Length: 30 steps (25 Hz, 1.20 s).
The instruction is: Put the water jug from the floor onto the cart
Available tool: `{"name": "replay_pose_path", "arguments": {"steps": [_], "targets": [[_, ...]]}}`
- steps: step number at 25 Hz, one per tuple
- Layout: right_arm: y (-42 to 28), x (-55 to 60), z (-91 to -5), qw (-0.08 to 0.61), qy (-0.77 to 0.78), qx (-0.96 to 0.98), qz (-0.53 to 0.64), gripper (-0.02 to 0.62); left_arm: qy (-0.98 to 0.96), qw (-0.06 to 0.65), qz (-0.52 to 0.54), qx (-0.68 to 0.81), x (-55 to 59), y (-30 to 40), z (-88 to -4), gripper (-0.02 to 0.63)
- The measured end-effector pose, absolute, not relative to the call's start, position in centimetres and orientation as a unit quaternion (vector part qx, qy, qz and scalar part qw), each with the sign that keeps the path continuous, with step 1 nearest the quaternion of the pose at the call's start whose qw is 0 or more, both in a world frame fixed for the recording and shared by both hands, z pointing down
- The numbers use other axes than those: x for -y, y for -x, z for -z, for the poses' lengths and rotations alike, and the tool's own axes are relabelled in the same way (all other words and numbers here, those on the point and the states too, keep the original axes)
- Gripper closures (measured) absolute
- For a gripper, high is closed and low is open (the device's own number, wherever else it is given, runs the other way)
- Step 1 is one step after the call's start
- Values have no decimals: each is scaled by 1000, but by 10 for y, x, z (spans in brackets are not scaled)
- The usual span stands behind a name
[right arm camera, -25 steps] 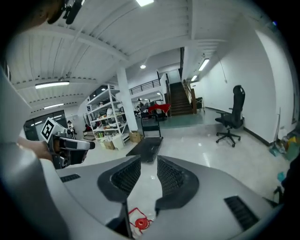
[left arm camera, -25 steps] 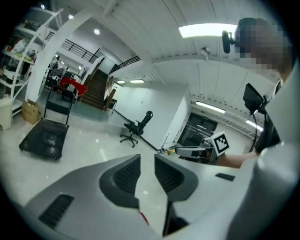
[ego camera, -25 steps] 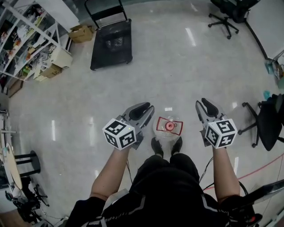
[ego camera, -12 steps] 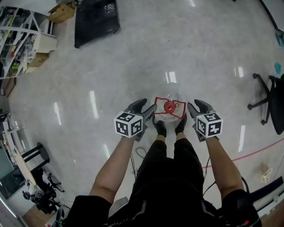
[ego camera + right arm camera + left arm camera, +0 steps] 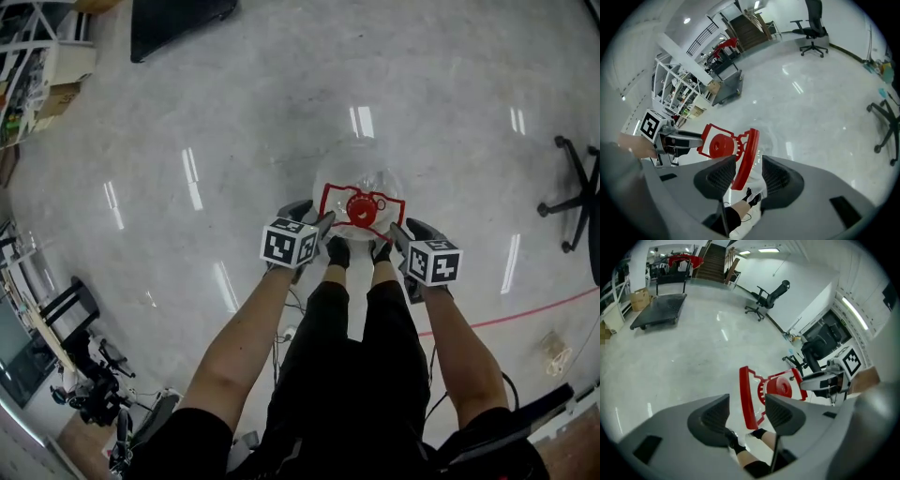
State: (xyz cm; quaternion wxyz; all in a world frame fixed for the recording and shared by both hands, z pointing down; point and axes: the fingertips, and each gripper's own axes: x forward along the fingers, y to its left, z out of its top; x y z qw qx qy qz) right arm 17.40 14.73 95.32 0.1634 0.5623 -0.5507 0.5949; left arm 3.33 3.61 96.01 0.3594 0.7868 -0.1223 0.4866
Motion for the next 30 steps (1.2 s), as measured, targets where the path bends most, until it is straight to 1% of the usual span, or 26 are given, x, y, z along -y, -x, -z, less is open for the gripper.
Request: {"name": "replay_pose_path", "arguments": {"steps": [3, 6, 7, 8, 9, 12, 16, 18, 22, 30], "targets": [[-169, -148, -966, 158, -560, 543, -606, 440, -775, 383, -490, 115, -42, -32, -977, 391], [-165, -141, -967, 153, -555, 549, -607, 442, -775, 387, -489, 104, -43, -34, -981, 393], [-165, -140, -967, 149, -555, 549, -608, 457, -775, 387, -491, 97, -46, -36, -982, 394], [-165, -139, -967, 145, -556, 546, -610, 483, -773, 388, -493, 93, -49, -37, -983, 440], [-166, -138, -967, 141, -558, 543, -612, 492, -769, 394, -495, 93, -51, -37, -985, 518], [-166, -135, -964, 139, -558, 541, -613, 499, -756, 428, -482, 111, -53, -39, -985, 535], [-159, -124, -942, 145, -557, 554, -601, 499, -754, 442, -466, 139, -52, -43, -966, 537], [-159, -116, -919, 143, -560, 563, -591, 499, -753, 452, -452, 159, -49, -41, -946, 537], [-165, -93, -865, 139, -562, 586, -567, 499, -775, 439, -421, 174, -37, -43, -894, 537], [-169, -49, -721, 124, -578, 631, -501, 500, -820, 417, -336, 201, 2, -46, -745, 535]]}}
